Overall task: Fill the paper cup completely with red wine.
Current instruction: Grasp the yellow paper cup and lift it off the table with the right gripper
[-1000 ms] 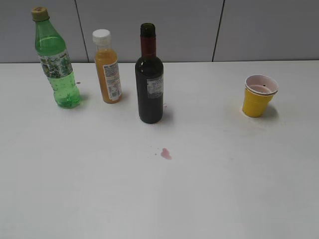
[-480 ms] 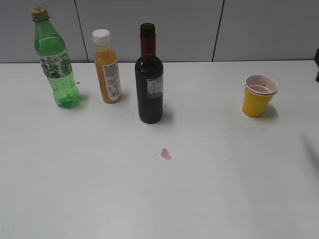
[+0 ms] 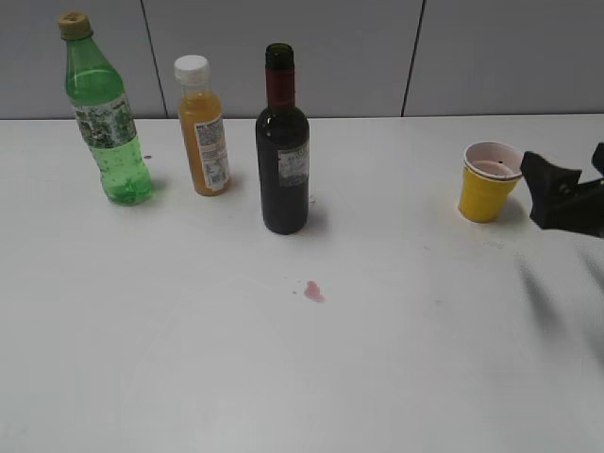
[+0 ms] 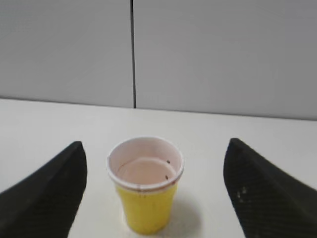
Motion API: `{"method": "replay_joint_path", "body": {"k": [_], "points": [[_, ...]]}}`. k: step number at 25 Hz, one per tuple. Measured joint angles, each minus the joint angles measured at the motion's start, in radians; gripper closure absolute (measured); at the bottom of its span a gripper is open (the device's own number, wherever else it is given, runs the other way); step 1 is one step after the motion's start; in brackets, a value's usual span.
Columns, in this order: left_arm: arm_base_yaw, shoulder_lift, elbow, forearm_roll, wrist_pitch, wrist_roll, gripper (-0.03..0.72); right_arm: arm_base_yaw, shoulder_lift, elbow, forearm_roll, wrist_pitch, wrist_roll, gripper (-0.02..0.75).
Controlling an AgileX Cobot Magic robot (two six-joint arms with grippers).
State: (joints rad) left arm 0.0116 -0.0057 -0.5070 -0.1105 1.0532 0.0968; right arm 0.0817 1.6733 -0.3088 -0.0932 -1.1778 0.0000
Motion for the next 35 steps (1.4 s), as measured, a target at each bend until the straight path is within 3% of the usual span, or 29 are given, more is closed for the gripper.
{"method": "replay_joint_path", "body": {"k": [13,35], "points": [[0.000,0.000,0.000,0.000,0.000,0.000,0.106,0.000,0.249,-0.002,-0.069,-0.028,0.017,0.080],[0.000,0.000,0.000,0.000,0.000,0.000,0.106,0.000,0.595,-0.321,-0.043,-0.045,0.039,0.080]]}}
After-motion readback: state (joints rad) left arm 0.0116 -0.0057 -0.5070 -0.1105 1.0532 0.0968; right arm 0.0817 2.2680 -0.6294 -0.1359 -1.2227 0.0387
